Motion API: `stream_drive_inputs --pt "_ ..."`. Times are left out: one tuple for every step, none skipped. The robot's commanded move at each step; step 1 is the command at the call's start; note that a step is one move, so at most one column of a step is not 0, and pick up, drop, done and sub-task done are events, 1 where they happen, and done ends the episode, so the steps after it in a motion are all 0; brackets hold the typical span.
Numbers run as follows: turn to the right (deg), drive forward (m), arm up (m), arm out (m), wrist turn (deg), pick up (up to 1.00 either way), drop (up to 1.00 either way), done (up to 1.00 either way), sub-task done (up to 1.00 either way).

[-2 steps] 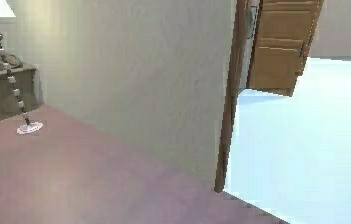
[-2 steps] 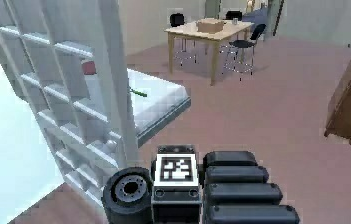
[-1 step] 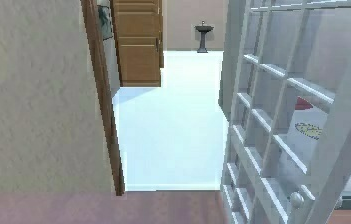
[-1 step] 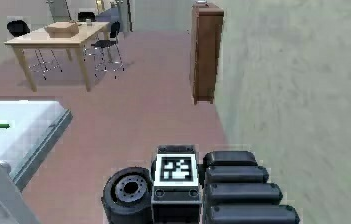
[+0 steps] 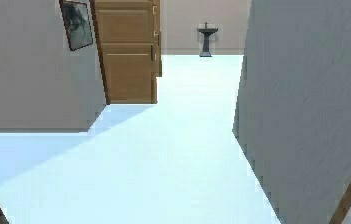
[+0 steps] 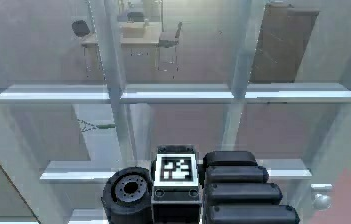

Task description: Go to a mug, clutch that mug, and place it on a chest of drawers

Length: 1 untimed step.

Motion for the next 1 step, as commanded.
stream_drive_inputs --pt "0.0 1.0 0.0 0.0 0.0 0.0 0.0 0.0 0.0"
